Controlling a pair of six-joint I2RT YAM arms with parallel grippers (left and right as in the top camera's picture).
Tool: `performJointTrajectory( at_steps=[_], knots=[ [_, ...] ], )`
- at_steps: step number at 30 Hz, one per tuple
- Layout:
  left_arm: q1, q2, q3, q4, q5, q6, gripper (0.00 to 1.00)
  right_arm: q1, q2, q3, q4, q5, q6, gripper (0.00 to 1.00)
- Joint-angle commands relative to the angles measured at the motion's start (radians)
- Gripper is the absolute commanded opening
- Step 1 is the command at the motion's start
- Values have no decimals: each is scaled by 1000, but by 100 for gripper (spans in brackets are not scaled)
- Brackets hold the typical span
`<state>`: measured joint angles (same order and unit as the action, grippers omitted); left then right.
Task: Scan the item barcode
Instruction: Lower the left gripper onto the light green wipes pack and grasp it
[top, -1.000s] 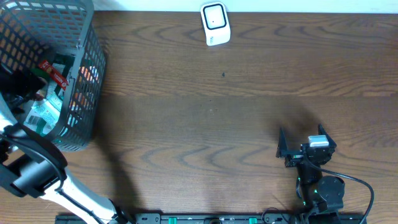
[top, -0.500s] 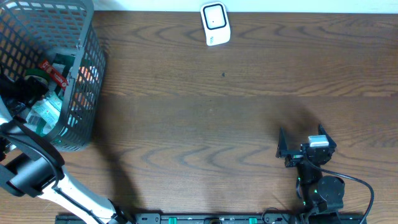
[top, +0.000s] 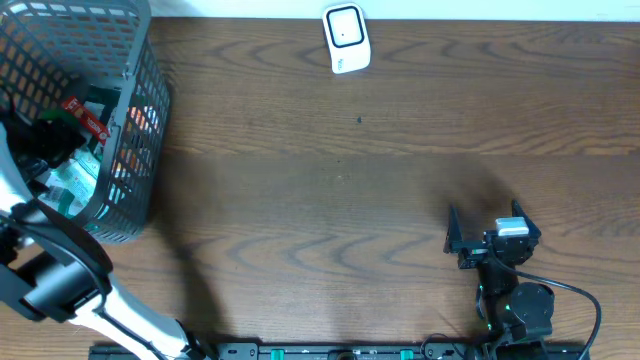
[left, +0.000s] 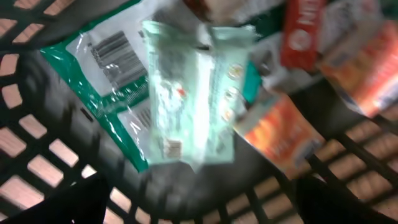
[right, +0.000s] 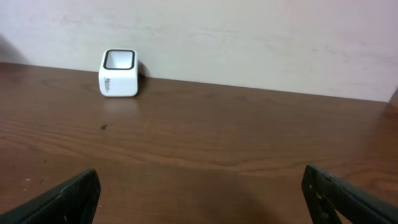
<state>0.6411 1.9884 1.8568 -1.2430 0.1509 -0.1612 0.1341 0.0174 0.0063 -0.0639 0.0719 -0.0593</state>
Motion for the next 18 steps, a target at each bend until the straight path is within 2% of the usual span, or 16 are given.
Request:
performJointTrajectory(
  at_steps=[1,8,14,18],
  knots=[
    [-18,-51,-4,-5,-16,-13,96,4,-4,-1,-4,5,-2,99],
    [-21,-51,-61,35,-40,-21,94,4,-4,-1,-4,5,-2,99],
    [-18,-51,-232,198,-41,-21,92,4,-4,-1,-4,5,-2,99],
    [3,-51,-277,259,-94,-35,91,4,-4,-1,-4,5,-2,99]
  ],
)
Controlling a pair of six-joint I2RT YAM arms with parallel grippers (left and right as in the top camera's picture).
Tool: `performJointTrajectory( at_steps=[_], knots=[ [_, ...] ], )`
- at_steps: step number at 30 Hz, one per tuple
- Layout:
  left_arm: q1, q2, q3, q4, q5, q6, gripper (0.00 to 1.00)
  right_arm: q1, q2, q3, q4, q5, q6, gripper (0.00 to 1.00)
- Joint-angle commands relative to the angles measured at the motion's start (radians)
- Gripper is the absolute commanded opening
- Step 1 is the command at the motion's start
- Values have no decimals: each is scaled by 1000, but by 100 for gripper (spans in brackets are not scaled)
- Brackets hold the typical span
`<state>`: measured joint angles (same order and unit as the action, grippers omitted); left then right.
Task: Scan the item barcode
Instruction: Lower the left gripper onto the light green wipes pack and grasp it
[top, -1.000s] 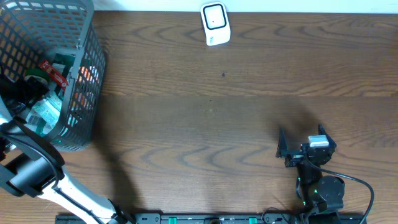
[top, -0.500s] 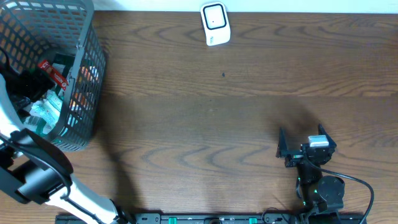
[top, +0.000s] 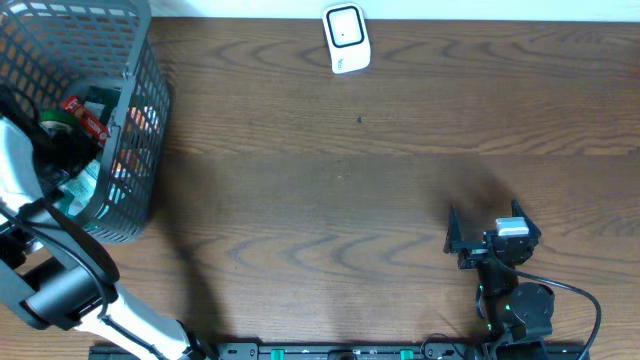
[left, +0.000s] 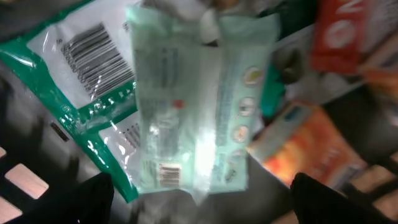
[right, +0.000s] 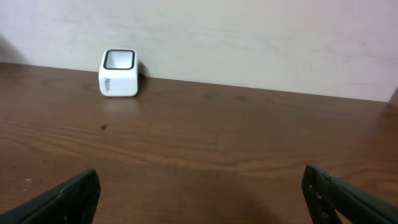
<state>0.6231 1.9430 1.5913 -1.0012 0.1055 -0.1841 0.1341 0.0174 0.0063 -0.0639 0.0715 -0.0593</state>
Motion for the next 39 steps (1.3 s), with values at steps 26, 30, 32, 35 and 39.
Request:
performJointTrajectory(
  at_steps=[26,30,32,35,39],
  knots=[
    [44,-2,-160,190,-28,-12,67,4,-4,-1,-4,5,-2,99],
    [44,-2,-198,230,-27,-13,66,4,-4,-1,-4,6,-2,99],
    [44,-2,-209,244,-27,-13,64,4,-4,-1,-4,5,-2,99],
    [44,-2,-238,278,-27,-13,62,4,-4,-1,-4,6,-2,99],
    [44,-2,-272,315,-25,-13,56,4,-4,-1,-4,5,-2,99]
  ],
)
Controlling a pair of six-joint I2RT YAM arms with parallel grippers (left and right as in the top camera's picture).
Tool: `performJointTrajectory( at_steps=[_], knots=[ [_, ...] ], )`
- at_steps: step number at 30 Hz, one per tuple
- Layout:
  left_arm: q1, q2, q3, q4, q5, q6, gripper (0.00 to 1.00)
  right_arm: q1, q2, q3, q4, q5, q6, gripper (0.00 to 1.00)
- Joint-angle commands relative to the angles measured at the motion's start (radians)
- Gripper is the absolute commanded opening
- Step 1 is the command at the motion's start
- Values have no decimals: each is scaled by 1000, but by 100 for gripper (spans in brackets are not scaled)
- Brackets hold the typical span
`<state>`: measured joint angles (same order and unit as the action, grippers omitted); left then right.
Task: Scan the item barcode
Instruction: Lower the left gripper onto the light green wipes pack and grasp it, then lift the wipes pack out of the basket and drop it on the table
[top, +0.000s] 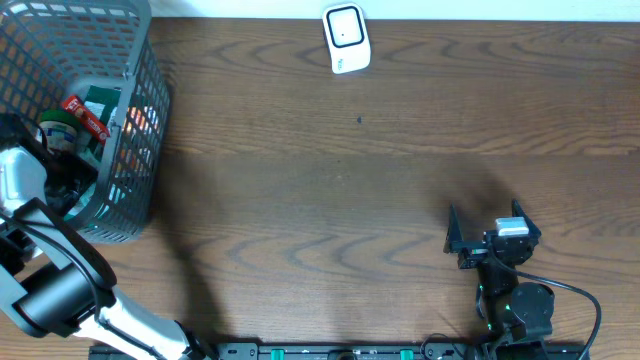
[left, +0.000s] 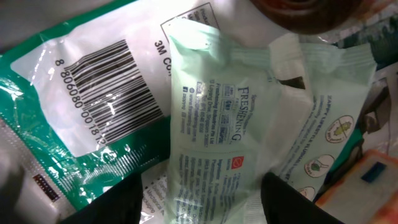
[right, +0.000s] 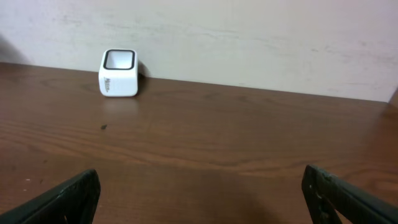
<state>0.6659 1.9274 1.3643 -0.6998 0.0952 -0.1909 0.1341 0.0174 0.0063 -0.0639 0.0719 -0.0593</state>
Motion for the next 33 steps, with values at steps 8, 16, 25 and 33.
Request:
performJointTrajectory(
  at_steps=[8,16,25,33],
  knots=[
    [5,-66,10,13,96,-6,11,4,-4,-1,-4,5,-2,99],
    [5,-365,38,70,96,-75,7,4,-4,-1,-4,5,-2,99],
    [-5,-768,38,135,104,-173,7,4,-4,-1,-4,5,-2,99],
    [-164,-877,38,43,395,-189,7,4,-4,-1,-4,5,-2,99]
  ],
)
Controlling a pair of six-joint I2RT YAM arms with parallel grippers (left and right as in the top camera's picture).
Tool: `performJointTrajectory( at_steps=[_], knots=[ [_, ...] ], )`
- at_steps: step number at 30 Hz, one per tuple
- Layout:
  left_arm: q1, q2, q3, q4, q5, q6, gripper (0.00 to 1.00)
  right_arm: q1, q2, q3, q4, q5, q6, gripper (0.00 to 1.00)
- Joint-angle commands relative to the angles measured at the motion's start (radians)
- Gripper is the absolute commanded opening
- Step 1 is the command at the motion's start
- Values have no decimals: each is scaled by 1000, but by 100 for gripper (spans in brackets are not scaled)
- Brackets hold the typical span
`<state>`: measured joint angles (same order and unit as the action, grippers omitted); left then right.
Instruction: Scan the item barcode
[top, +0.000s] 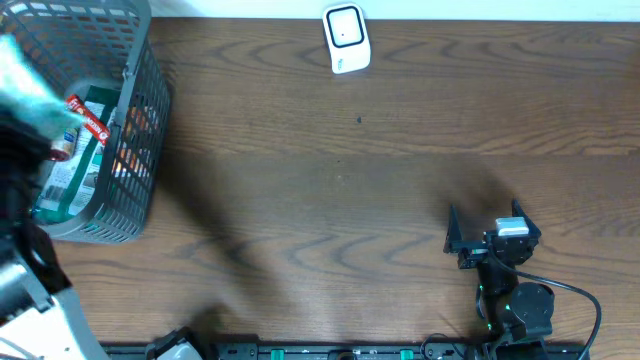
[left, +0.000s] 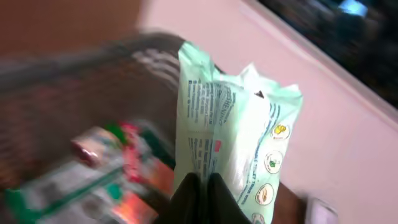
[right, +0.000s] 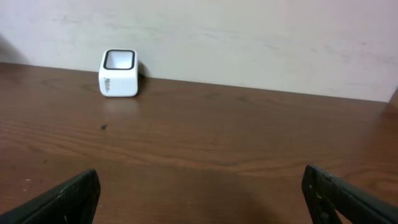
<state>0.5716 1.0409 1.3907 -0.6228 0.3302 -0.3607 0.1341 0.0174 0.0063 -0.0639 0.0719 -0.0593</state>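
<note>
My left gripper (left: 200, 182) is shut on the lower edge of a pale green wipes packet (left: 231, 134) and holds it upright above the grey mesh basket (left: 74, 74). In the overhead view the packet (top: 24, 72) is a blurred green patch over the basket's left side (top: 140, 60). The white barcode scanner (top: 345, 38) stands at the table's far edge, also seen as the white scanner (right: 118, 73) from the right wrist. My right gripper (right: 200, 198) rests open and empty at the near right, well away from the packet.
Several more packets lie in the basket: a green-and-white one (top: 70, 165), a red one (top: 88, 118) and an orange one (top: 135, 120). A pale wall (right: 249, 37) runs behind the table's far edge. A small dark speck (top: 359, 120) marks the wood.
My left gripper was open, low in the basket around the green packet. Now it is shut on the packet and holds it up above the basket. The right arm has not moved.
My open left gripper was inside the basket above the pale green packet, then nearer to it, then right down at it with a finger on each side. Now it is shut on the packet, raised clear of the basket. The right gripper stayed open and still.
</note>
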Motion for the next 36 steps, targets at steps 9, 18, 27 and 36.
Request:
performJointTrajectory(
  at_steps=[9,18,27,36],
  knots=[
    [-432,109,-59,-146,151,-14,7,4,-4,-1,-4,5,-2,99],
    [-705,369,-80,-127,54,27,8,4,-4,-1,-4,5,-2,99],
    [-738,533,-80,-187,-324,139,61,4,-4,-1,-4,5,-2,99],
    [-701,718,-80,-261,-482,138,11,4,-4,-1,-4,5,-2,99]
  ],
)
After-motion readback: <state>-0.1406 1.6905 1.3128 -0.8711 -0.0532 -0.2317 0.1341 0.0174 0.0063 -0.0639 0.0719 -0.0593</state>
